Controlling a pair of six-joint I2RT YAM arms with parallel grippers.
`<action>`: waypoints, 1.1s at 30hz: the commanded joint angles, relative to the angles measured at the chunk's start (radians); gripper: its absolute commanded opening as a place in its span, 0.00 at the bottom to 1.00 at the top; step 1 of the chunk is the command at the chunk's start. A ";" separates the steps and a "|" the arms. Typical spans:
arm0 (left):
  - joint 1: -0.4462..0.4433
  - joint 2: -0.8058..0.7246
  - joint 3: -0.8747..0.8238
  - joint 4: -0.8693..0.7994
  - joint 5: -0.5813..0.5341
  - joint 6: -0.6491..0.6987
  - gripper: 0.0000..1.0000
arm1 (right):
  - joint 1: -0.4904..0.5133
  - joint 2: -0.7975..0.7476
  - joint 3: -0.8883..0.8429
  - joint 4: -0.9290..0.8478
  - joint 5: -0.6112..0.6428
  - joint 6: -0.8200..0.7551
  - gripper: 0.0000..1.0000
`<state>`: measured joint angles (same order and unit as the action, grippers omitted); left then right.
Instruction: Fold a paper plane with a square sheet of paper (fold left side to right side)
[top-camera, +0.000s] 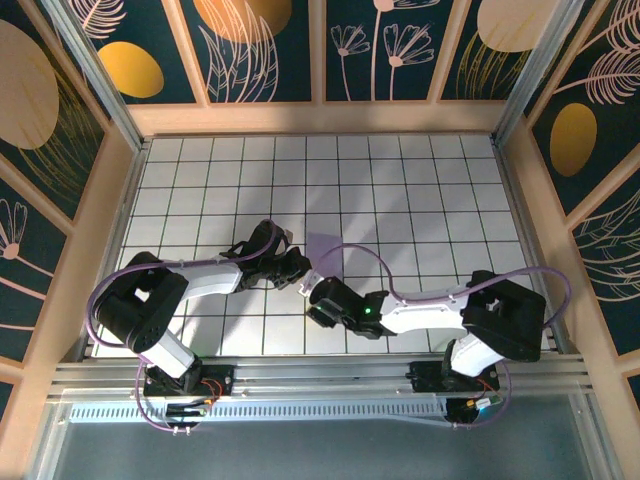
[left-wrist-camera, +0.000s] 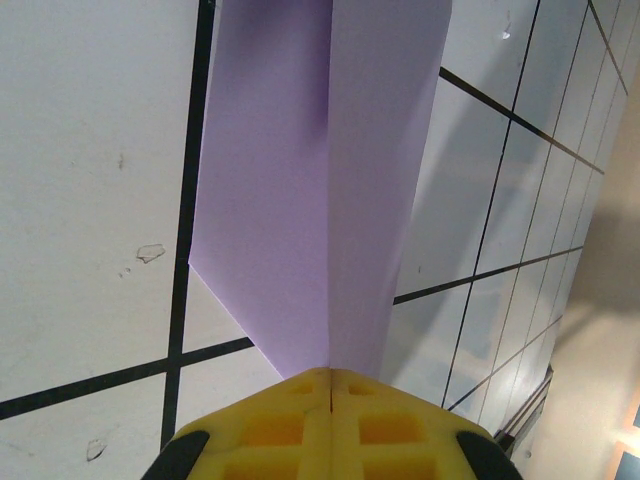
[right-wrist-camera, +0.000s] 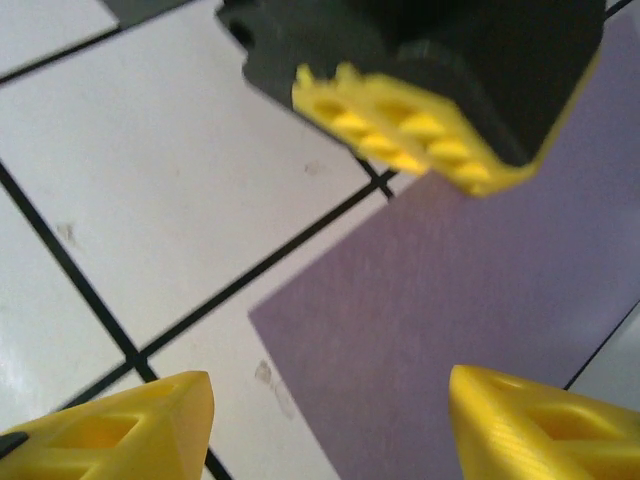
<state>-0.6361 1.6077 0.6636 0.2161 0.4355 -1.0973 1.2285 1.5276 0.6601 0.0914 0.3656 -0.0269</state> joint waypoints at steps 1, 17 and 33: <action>-0.008 -0.015 0.007 -0.023 -0.006 -0.061 0.00 | 0.005 0.030 0.046 0.061 0.056 -0.039 0.59; -0.009 -0.031 0.005 -0.055 -0.024 -0.039 0.05 | -0.005 0.031 0.030 0.018 -0.001 0.006 0.00; 0.141 -0.236 0.110 -0.342 -0.123 0.225 0.62 | -0.128 -0.037 0.003 0.002 -0.294 0.101 0.00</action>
<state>-0.5098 1.3861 0.7319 -0.0360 0.3420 -0.9375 1.1221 1.5223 0.6777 0.0975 0.1638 0.0311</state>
